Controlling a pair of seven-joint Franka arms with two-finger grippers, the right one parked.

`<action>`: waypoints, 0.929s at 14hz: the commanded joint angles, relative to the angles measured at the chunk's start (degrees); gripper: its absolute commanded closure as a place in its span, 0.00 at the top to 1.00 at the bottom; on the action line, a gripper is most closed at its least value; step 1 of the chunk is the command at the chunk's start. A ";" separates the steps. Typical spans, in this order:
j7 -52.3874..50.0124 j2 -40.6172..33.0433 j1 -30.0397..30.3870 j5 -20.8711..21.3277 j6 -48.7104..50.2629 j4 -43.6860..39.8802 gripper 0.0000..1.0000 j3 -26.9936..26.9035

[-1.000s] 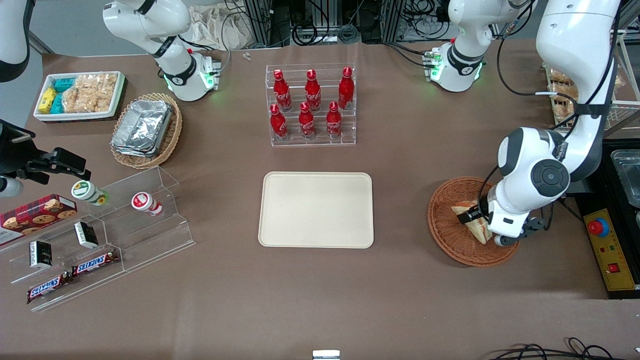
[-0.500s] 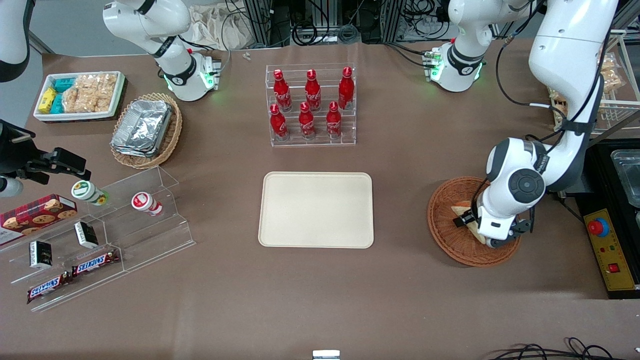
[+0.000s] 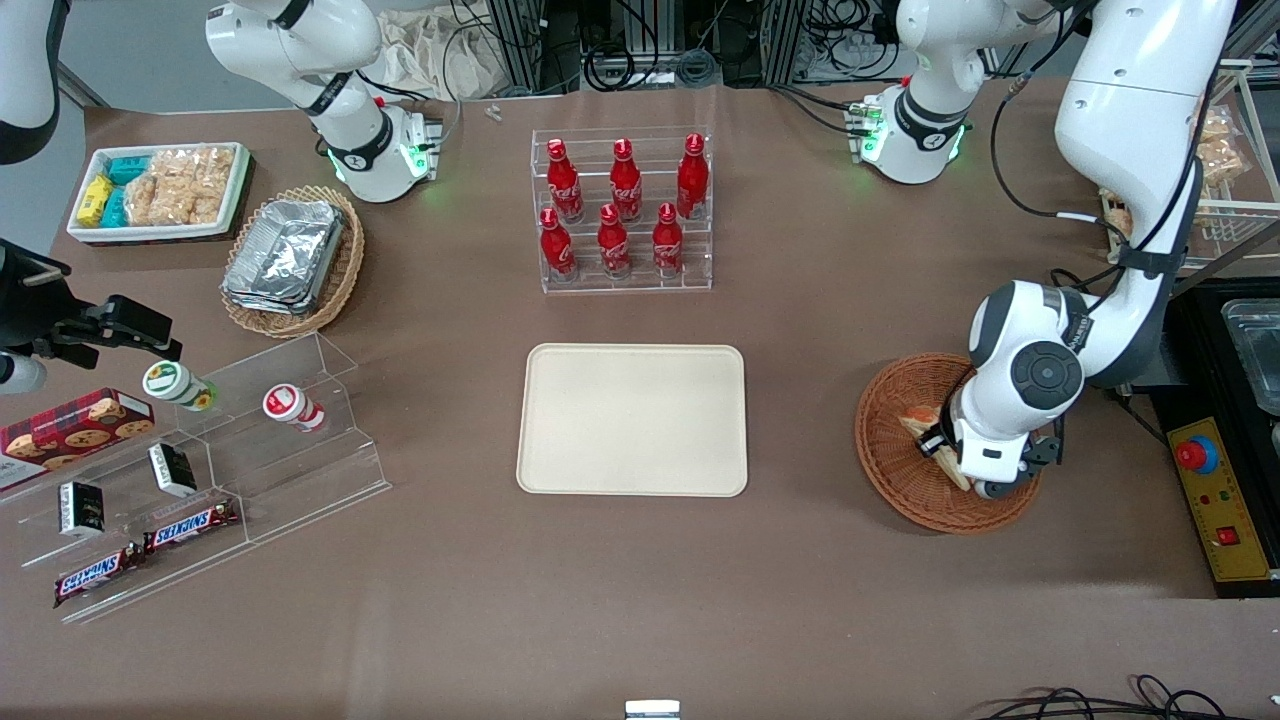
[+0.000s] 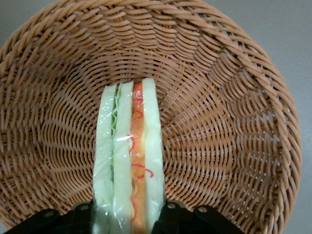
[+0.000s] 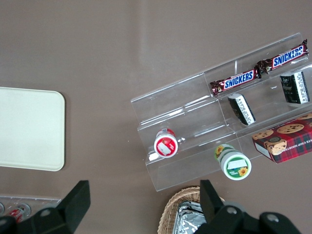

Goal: Place sandwich from basket to tray
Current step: 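Close the left gripper on the wrapped sandwich's crust edge, then lift the sandwich out of the basket and carry it toward the cream tray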

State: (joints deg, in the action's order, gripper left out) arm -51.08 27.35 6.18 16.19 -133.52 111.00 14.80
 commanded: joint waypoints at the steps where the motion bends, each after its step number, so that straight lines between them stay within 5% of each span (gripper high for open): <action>1: -1.48 -1.67 0.24 1.30 1.15 -2.01 0.00 0.05; 5: -1.30 -6.24 -0.29 0.78 15.97 -10.07 0.00 1.97; 9: 5.62 -6.78 -0.11 -2.64 39.69 -29.39 0.00 7.16; 13: 6.34 -7.05 -0.29 -7.23 43.79 -34.45 0.00 14.61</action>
State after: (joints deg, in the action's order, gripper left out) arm -45.26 18.51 6.07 9.79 -91.04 78.66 25.02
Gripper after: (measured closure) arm 0.797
